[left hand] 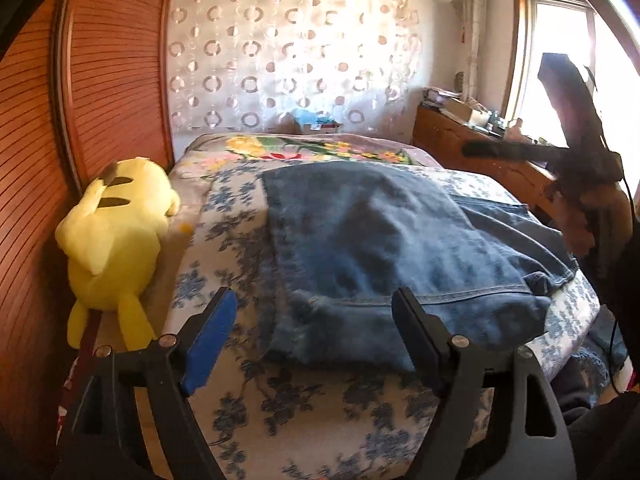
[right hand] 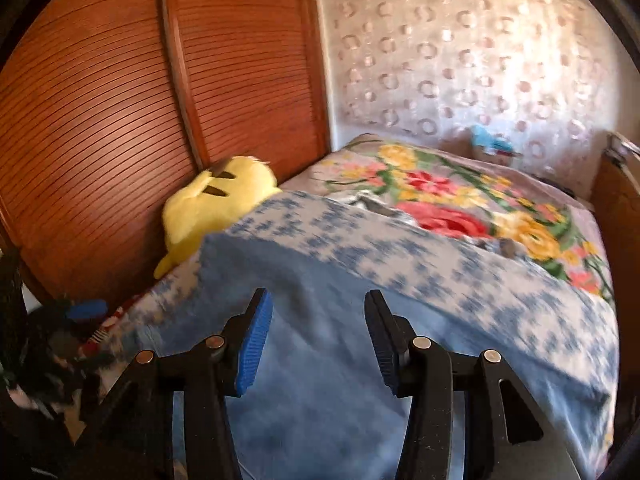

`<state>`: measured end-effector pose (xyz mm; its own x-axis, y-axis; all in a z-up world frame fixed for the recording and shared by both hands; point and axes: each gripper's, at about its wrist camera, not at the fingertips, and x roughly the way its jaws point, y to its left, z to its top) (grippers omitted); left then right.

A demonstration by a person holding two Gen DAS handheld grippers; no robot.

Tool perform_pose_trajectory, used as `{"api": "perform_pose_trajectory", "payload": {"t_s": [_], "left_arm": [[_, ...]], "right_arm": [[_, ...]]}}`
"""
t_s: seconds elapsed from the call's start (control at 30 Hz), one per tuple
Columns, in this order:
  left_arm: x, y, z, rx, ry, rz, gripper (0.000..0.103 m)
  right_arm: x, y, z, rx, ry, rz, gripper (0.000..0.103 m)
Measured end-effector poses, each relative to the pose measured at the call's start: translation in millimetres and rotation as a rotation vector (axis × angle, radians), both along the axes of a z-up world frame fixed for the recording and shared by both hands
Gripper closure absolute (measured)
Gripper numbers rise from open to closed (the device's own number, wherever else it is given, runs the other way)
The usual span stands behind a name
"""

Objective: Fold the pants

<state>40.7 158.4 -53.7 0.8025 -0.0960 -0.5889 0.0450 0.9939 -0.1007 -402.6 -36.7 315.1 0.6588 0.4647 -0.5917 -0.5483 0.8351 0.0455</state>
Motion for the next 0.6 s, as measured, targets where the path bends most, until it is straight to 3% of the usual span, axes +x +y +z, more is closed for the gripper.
{"api": "perform_pose_trajectory", "payload": {"t_s": [0.37, 0.6], "left_arm": [[21.9, -71.5, 4.3, 0.034, -0.013, -0.118, 0.023], [34.4, -120.2, 0.2, 0.045, 0.013, -0.206, 0.023]], "right_arm": [[-104.8, -134.5, -28.6, -0.028, -0.004, -0.264, 0.053], [-153.8, -184.8, -43.6, -0.006, 0.027, -0.398, 0.053]]}}
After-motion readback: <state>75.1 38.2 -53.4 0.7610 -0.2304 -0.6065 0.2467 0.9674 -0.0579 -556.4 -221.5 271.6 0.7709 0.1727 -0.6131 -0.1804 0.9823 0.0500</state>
